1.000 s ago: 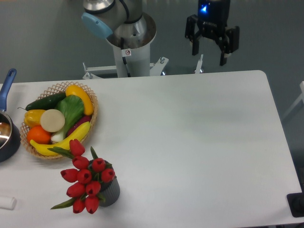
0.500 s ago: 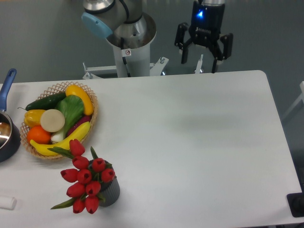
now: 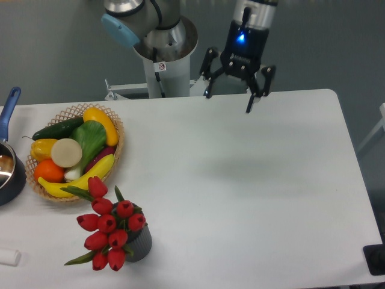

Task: Pick up the flowers from the vase
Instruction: 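Lower the open gripper toward the red tulip stems above the grey vase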

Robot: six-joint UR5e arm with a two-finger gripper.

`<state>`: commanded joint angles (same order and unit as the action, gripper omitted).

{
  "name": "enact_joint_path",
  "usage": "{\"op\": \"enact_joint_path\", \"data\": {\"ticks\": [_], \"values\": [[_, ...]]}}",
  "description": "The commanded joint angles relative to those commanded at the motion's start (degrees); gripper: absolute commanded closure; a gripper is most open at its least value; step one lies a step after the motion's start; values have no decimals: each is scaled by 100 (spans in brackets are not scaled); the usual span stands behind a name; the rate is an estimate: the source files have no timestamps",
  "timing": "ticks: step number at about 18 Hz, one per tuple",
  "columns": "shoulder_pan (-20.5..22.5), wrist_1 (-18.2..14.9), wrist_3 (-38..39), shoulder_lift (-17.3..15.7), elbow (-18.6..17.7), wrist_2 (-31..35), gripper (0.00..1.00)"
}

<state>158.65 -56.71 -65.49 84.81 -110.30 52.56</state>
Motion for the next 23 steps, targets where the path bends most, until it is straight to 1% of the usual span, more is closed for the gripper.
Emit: {"op": "enact_joint_path", "data": {"ticks": [3, 5, 7, 9, 12, 15, 18, 20, 23], "values": [[-281, 527, 204, 71, -202, 9, 0], [-413, 792, 213, 176, -264, -61, 0], [-694, 1020, 213, 404, -229, -61, 0], [-870, 1275, 230, 650, -194, -149, 0], [-923, 1373, 230, 949, -97, -640, 0], [-950, 1443, 239, 1081, -88, -1168, 0], [-1020, 1443, 239, 1195, -79, -1335, 0], [-1099, 1478, 239, 1292, -18, -1336, 0], [-1292, 1487, 239, 1599, 271, -1345, 0]]}}
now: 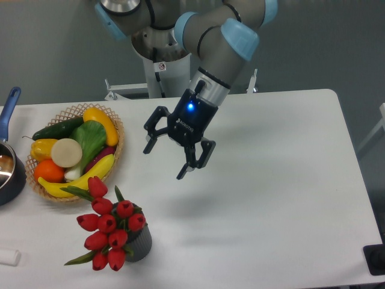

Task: Pick up the flowers from the vase
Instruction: 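Lower the open gripper toward the red tulip stems above the grey vase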

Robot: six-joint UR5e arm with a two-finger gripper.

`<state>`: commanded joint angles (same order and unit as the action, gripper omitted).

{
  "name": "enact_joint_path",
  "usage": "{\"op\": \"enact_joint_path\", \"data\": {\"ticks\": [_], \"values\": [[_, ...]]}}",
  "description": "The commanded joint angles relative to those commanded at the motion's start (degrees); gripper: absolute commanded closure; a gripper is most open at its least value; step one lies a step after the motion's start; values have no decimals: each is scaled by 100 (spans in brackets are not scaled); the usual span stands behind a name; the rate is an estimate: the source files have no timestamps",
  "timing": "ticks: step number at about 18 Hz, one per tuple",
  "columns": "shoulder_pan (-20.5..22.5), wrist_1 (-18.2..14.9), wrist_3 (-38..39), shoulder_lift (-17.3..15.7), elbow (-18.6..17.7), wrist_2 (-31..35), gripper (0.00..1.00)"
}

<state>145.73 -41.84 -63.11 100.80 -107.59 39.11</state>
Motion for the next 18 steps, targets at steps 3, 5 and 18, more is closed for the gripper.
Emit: {"op": "enact_joint_path", "data": {"ticks": [3, 5, 18], "values": [[-114, 0, 0, 316, 334, 0, 0], [-211, 0, 9, 554, 597, 0, 0], [-510, 9, -17, 1090, 1056, 70, 0]]}}
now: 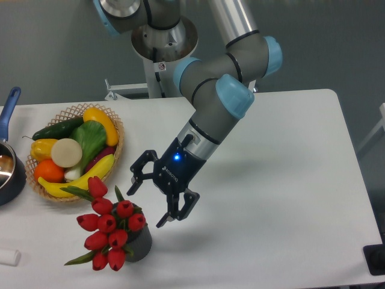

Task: Pick up the flowers from the vase
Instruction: 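Lower the open gripper toward the red tulip stems above the grey vase, then close the gripper around the tulip stems at the vase rim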

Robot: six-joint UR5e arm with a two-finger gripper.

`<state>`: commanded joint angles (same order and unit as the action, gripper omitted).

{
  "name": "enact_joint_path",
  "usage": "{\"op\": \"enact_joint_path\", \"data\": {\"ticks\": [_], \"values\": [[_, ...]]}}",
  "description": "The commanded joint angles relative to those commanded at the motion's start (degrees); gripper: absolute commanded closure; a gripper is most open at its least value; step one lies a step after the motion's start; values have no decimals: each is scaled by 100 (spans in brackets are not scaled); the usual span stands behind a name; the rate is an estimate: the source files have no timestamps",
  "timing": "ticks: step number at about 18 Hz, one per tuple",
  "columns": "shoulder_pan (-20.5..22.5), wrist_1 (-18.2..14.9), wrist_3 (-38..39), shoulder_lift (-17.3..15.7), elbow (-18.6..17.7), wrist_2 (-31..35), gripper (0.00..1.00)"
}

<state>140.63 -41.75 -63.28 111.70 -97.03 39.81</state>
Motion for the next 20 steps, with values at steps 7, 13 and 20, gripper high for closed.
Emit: {"op": "enact_joint_path", "data": {"ticks": [7, 13, 20], "values": [[-220, 316, 0, 167, 18, 18, 0], [-378, 316, 26, 150, -70, 26, 0], [-475, 316, 105, 282, 79, 18, 0]]}}
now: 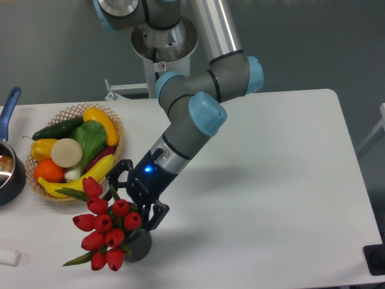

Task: Pick up the flowers from the vase
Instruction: 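Close the gripper around the tulip stems at the vase rim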

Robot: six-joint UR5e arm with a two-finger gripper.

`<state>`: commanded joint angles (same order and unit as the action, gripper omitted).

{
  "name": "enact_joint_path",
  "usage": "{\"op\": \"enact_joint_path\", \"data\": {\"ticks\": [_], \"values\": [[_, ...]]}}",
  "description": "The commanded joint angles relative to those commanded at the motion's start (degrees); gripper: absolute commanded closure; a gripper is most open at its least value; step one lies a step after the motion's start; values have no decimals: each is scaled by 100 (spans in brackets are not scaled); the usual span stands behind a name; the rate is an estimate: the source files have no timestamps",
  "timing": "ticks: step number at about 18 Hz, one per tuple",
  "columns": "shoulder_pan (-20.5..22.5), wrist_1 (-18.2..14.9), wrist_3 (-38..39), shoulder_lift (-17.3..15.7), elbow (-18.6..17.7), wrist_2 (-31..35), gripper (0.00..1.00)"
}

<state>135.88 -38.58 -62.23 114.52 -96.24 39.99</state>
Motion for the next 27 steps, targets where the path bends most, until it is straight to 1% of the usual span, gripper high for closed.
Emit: {"op": "enact_joint_path", "data": {"ticks": [9, 10, 13, 21, 22, 27], "values": [[-35, 0, 79, 18, 35, 0, 1], [-35, 0, 79, 18, 35, 0, 6], [-35, 0, 79, 79, 35, 0, 14], [-26, 0, 175, 26, 26, 0, 47], [-26, 0, 237, 26, 35, -9, 49], [9, 0, 272, -26, 70, -35, 49]]}}
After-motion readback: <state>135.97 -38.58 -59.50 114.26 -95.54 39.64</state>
